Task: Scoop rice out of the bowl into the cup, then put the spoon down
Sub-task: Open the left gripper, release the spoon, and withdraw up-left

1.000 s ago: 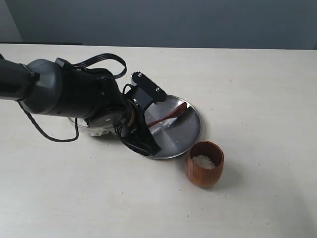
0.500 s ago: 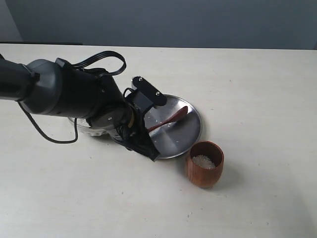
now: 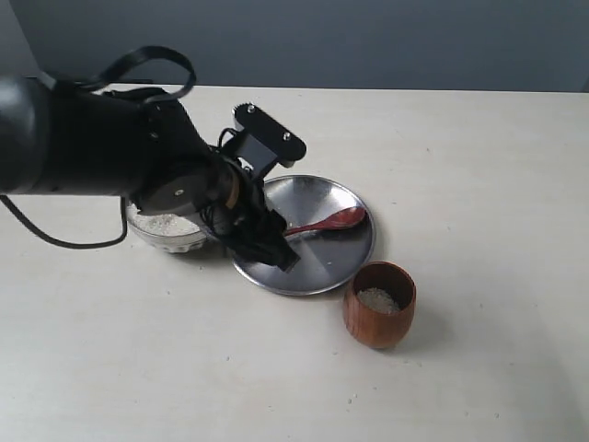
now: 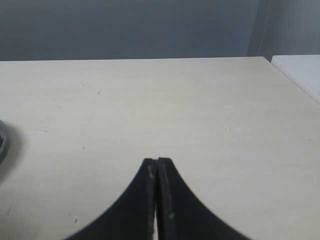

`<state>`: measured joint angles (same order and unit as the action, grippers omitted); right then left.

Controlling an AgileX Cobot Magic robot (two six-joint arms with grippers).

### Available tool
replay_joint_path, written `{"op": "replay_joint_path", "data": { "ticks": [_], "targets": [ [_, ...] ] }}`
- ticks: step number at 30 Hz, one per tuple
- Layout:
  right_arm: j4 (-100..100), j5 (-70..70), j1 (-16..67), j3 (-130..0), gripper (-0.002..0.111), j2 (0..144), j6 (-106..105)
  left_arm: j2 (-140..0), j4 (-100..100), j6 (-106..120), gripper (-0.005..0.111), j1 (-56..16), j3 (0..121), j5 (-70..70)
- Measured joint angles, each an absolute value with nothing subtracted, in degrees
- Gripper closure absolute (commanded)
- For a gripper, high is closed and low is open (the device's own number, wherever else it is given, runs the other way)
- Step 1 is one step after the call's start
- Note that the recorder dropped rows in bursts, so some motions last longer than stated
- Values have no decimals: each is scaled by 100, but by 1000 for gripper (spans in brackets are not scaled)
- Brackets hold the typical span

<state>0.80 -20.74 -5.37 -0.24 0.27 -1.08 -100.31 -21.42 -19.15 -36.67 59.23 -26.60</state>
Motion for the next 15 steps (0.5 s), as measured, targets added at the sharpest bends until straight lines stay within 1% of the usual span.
{"op": "replay_joint_path", "data": {
  "ticks": [2,3,5,8,9,15],
  "targets": [
    [80,-2074,-537,-24,108,27,-108,-9806,-2153,-1901,57,-3667,5923,-2841],
    [80,-2074,-537,-24,108,27,-108,-9703,-2163,-1901,61,-3667,5923,-2993],
    [80,-2074,-537,-24,108,27,-108,-9507,-2177,-1901,76,-3667,5923,-3390],
    [80,-2074,-537,-24,108,27,-108,-9224,-2236,-1901,102,-3667,5923,-3907],
    [80,-2074,-537,-24,108,27,-108,-9128,-2257,-1901,106,-3667,5923,-4017],
    [80,-2074,-537,-24,108,27,-108,-8295,-2395,-1901,106,-3667,5923,-4265]
  ]
}}
